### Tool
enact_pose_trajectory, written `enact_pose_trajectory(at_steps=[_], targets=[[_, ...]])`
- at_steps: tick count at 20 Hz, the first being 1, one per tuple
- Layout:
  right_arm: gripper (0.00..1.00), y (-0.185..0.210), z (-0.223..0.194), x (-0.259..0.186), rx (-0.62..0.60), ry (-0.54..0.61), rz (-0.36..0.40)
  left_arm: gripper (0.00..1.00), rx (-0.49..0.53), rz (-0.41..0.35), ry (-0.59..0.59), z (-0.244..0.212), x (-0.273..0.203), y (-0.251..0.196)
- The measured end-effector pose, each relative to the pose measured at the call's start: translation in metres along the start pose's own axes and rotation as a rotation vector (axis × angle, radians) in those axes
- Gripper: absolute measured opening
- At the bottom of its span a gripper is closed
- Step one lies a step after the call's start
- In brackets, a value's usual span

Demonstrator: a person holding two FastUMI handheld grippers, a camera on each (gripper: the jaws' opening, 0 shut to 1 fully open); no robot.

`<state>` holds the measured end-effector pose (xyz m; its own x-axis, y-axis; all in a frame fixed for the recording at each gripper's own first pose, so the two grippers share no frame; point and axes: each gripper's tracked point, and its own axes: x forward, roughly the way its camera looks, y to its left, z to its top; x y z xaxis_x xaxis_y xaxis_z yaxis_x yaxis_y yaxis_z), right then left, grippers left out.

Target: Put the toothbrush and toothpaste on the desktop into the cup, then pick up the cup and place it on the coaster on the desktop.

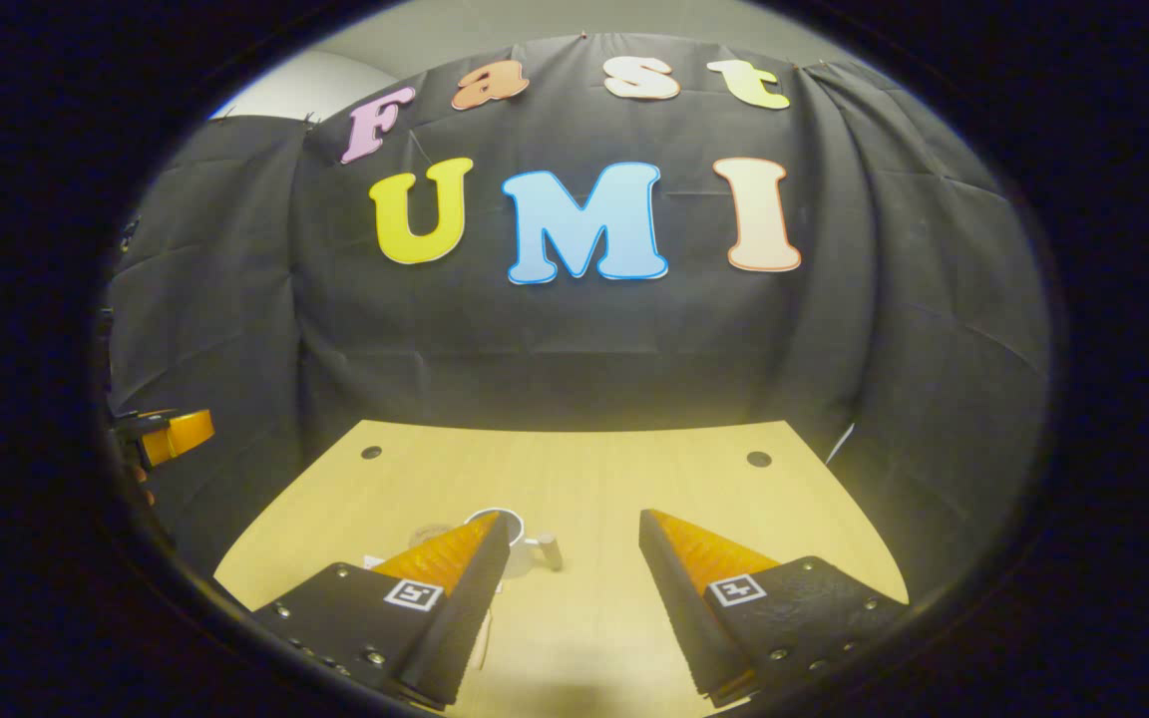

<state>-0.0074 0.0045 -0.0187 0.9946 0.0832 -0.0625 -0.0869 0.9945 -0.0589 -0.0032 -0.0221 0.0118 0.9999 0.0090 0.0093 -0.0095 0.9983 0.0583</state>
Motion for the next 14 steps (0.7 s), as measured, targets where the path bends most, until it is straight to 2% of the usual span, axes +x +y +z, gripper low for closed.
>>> enact_pose_trajectory(at_steps=[2, 4, 5, 7, 10, 14], targets=[[0.81, 0.0, -0.003, -0.001, 0.002, 0.007, 0.006, 0.98, -0.017, -0.014, 0.015, -0.006, -0.003, -0.004], [0.81, -0.001, -0.006, -0.002, 0.001, 0.014, 0.011, 0.95, -0.017, -0.014, 0.026, -0.012, -0.009, -0.006], [0.81, -0.003, -0.008, -0.002, -0.001, 0.018, 0.009, 0.98, -0.013, -0.019, 0.037, -0.015, -0.012, -0.009], [0.81, -0.002, -0.013, -0.002, -0.005, 0.038, 0.016, 0.95, -0.002, -0.043, 0.084, -0.03, -0.015, -0.014], [0.81, 0.005, -0.033, 0.007, 0.003, 0.118, 0.038, 0.95, 0.0, -0.125, 0.247, -0.079, -0.007, -0.034], [0.82, 0.028, -0.08, 0.031, -0.01, 0.348, 0.076, 0.95, -0.022, -0.214, 0.541, -0.176, 0.02, -0.065]])
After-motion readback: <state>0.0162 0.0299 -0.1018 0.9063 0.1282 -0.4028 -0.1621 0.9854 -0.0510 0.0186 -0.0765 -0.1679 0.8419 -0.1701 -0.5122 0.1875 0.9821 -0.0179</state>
